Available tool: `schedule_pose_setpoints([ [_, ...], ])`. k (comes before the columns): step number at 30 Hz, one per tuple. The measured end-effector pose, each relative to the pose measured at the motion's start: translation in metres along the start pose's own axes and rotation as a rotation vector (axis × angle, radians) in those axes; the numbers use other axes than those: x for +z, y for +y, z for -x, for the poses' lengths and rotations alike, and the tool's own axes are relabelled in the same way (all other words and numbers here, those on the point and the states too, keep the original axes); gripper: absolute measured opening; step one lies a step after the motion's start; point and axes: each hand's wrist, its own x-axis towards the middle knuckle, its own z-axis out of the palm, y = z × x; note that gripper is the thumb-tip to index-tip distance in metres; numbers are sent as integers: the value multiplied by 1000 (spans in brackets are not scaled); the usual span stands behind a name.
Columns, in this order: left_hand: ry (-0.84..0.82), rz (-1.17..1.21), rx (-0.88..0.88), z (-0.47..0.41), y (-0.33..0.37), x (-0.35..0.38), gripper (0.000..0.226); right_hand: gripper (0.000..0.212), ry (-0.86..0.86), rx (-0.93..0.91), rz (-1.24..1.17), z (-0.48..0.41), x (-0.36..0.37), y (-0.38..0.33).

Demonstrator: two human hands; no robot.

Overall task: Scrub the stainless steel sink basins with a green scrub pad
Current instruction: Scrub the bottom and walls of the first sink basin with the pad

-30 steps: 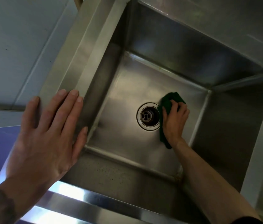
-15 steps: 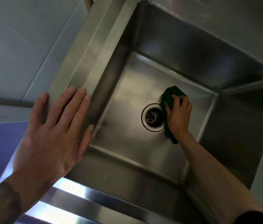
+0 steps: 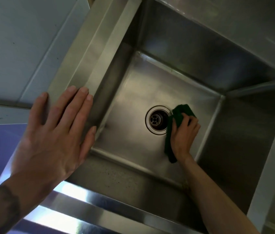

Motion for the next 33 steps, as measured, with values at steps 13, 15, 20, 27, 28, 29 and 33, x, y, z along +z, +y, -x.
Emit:
schedule_pose_setpoints([
  [13,24,44,25,-15,13,-30,76,42,-24,-127,-5,-40,9,-57],
  [15,31,64,4,-11,9,-17,78,41,-97,-352,14,-28,11,-62],
  [20,-30,97,-36,7,-11,21,86,40,-73,-384,59,-57,4,-32],
  [27,-64,110,-41,10,-15,21,86,47,189,443,-34,-101,-7,-24],
  [28,-62,122,-41,6,-12,14,84,49,193,469,-47,-112,-7,-35],
  [29,-62,128,-42,3,-8,7,82,50,178,460,-54,-121,-5,-48],
  [33,-78,198,-41,-13,9,-27,72,50,27,54,-29,-122,10,-92],
])
